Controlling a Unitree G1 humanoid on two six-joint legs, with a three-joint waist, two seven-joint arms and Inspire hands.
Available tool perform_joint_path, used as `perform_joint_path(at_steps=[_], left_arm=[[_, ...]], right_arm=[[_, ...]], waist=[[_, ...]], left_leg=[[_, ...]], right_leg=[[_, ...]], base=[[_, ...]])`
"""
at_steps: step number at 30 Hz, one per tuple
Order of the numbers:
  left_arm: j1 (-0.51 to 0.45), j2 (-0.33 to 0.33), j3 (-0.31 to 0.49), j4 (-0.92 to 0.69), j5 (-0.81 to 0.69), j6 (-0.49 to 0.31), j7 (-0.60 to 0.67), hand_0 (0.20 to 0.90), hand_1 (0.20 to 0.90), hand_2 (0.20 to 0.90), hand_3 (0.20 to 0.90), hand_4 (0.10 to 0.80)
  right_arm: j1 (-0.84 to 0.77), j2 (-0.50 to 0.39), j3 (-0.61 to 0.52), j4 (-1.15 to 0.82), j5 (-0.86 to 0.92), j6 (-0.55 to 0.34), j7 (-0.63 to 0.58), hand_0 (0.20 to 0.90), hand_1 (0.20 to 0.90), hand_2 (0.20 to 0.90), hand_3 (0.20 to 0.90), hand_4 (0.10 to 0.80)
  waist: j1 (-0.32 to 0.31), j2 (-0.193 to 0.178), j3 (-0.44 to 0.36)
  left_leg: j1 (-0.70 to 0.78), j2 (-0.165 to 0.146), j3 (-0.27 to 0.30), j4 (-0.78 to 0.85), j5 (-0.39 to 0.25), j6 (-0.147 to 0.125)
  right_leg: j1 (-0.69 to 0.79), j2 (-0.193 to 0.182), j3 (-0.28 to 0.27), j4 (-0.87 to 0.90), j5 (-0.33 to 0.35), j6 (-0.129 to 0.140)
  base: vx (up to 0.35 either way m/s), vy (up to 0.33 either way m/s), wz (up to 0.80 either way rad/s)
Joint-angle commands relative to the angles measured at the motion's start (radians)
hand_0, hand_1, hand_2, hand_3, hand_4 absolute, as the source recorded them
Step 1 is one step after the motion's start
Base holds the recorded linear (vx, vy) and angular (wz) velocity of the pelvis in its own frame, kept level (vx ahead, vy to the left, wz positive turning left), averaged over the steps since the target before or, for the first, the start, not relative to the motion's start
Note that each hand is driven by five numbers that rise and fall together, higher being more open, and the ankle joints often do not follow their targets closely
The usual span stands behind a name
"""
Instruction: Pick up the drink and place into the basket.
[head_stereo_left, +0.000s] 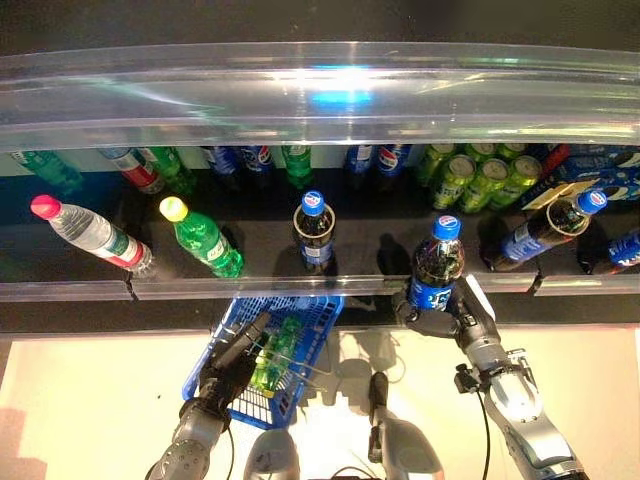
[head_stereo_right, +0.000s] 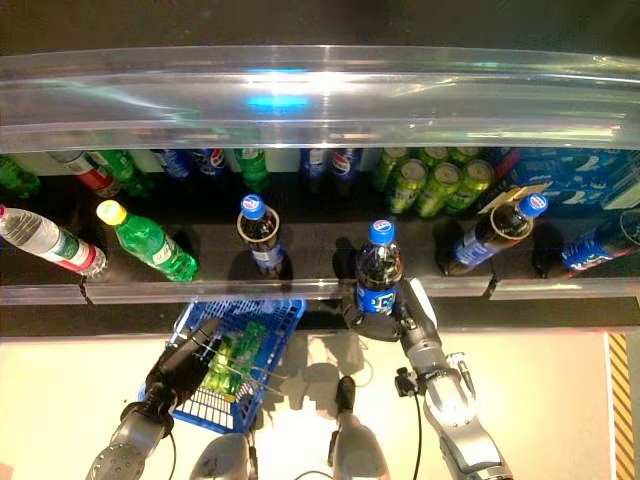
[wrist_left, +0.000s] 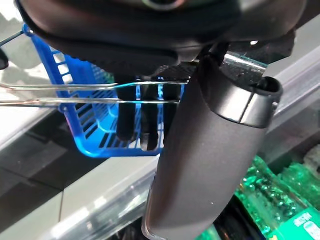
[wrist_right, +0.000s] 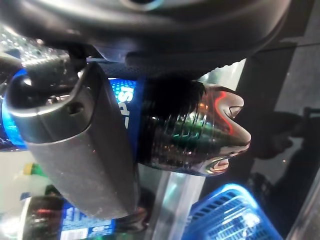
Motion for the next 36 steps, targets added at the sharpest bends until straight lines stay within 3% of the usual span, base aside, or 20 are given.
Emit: perform_joint_path(at_steps=[1,7,16,19,22,24,28,30,32,33,34,36], left_arm=[[0.004,0.087,0.027,-0.25,0.002,-0.066,-0.117,0.3,0.3,0.3,0.2,0.1],[-0.043,0.116,0.009,-0.218,-0.004,-0.081,-0.121,0.3,0.3,0.3,0.2,0.1],[-0.023,0.065,-0.007,-0.166,-0.041,-0.175,-0.156,0.3,0.3,0.3,0.2,0.1],[-0.019,0.08,0.0,-0.144,-0.055,-0.168,-0.19,0.3,0.3,0.3,0.2,0.1],[-0.045,0.107,-0.011,-0.131,-0.069,-0.126,-0.223,0.3,0.3,0.3,0.2,0.1],[-0.052,0.113,-0.028,-0.125,-0.075,-0.122,-0.246,0.3,0.3,0.3,0.2,0.1],[-0.018,0.079,-0.054,-0.2,-0.068,-0.167,-0.197,0.3,0.3,0.3,0.2,0.1],[-0.02,0.07,-0.048,-0.205,-0.071,-0.163,-0.197,0.3,0.3,0.3,0.2,0.1],[-0.034,0.07,-0.055,-0.201,-0.07,-0.162,-0.205,0.3,0.3,0.3,0.2,0.1],[-0.054,0.085,-0.062,-0.192,-0.078,-0.151,-0.208,0.3,0.3,0.3,0.2,0.1],[-0.057,0.088,-0.063,-0.19,-0.078,-0.149,-0.209,0.3,0.3,0.3,0.2,0.1],[-0.065,0.112,-0.053,-0.183,-0.061,-0.128,-0.242,0.3,0.3,0.3,0.2,0.1]], right_arm=[[-0.017,-0.046,0.031,-0.155,0.065,-0.169,0.009,0.3,0.3,0.3,0.2,0.1],[-0.054,-0.046,0.078,-0.153,0.051,-0.193,0.009,0.3,0.3,0.3,0.2,0.1],[-0.143,-0.101,0.071,-0.122,0.08,-0.202,0.123,0.3,0.3,0.3,0.2,0.1],[-0.13,-0.107,0.059,-0.109,0.089,-0.219,0.139,0.3,0.3,0.3,0.2,0.1],[-0.106,-0.12,0.045,-0.106,0.078,-0.228,0.101,0.3,0.3,0.3,0.2,0.1],[-0.101,-0.12,0.046,-0.075,0.068,-0.257,0.089,0.3,0.3,0.3,0.2,0.1],[-0.113,-0.141,0.042,-0.068,0.087,-0.268,0.132,0.3,0.3,0.3,0.2,0.1],[-0.107,-0.153,0.035,-0.079,0.093,-0.269,0.131,0.3,0.3,0.3,0.2,0.1],[-0.106,-0.151,0.032,-0.085,0.092,-0.271,0.116,0.3,0.3,0.3,0.2,0.1],[-0.103,-0.136,0.024,-0.087,0.089,-0.27,0.104,0.3,0.3,0.3,0.2,0.1],[-0.102,-0.133,0.022,-0.089,0.089,-0.269,0.102,0.3,0.3,0.3,0.2,0.1],[-0.087,-0.104,0.018,-0.097,0.086,-0.275,0.085,0.3,0.3,0.3,0.2,0.1]], waist=[[-0.006,0.019,-0.307],[-0.005,0.026,-0.319],[0.04,0.064,-0.25],[0.03,0.066,-0.228],[0.003,0.066,-0.216],[-0.007,0.051,-0.209],[-0.008,0.007,-0.24],[-0.022,0.0,-0.254],[-0.042,0.008,-0.264],[-0.055,0.013,-0.266],[-0.057,0.011,-0.264],[-0.068,-0.004,-0.249]], left_leg=[[-0.058,-0.012,-0.074,-0.004,-0.016,0.018],[-0.077,-0.01,-0.109,-0.004,-0.008,0.009],[-0.188,0.088,-0.126,0.017,0.12,-0.051],[-0.222,0.122,-0.05,0.008,0.168,-0.067],[-0.246,0.145,0.143,0.025,0.219,-0.08],[-0.241,0.148,0.17,0.101,0.208,-0.074],[-0.188,0.082,0.035,0.31,0.109,-0.026],[-0.151,0.049,0.012,0.361,0.073,-0.014],[-0.075,0.032,0.034,0.282,0.015,-0.002],[-0.031,0.014,0.061,0.213,-0.039,0.014],[-0.027,0.009,0.063,0.206,-0.05,0.018],[0.002,-0.03,0.067,0.191,-0.15,0.04]], right_leg=[[0.074,-0.032,0.031,0.052,-0.166,0.042],[0.065,-0.011,0.052,0.063,-0.189,0.023],[0.017,0.072,-0.034,0.185,-0.262,-0.051],[0.025,0.087,-0.065,0.178,-0.255,-0.048],[0.055,0.081,-0.145,0.15,-0.232,-0.037],[0.064,0.061,-0.167,0.141,-0.223,-0.036],[0.021,0.003,-0.114,0.102,-0.169,-0.041],[0.003,-0.009,-0.096,0.091,-0.15,-0.045],[-0.011,-0.015,-0.091,0.094,-0.138,-0.03],[-0.017,-0.041,-0.088,0.084,-0.11,0.0],[-0.019,-0.048,-0.085,0.081,-0.102,0.007],[-0.058,-0.107,-0.054,0.06,-0.023,0.071]], base=[[-0.108,-0.063,0.1],[-0.113,-0.087,0.33],[-0.143,-0.119,0.18],[-0.098,-0.102,0.37],[-0.161,-0.04,0.96],[-0.244,0.048,0.93],[-0.265,0.233,0.3],[-0.249,0.326,0.09],[-0.245,0.43,0.25],[-0.205,0.381,0.16],[-0.23,0.364,0.14],[-0.166,0.22,0.26]])
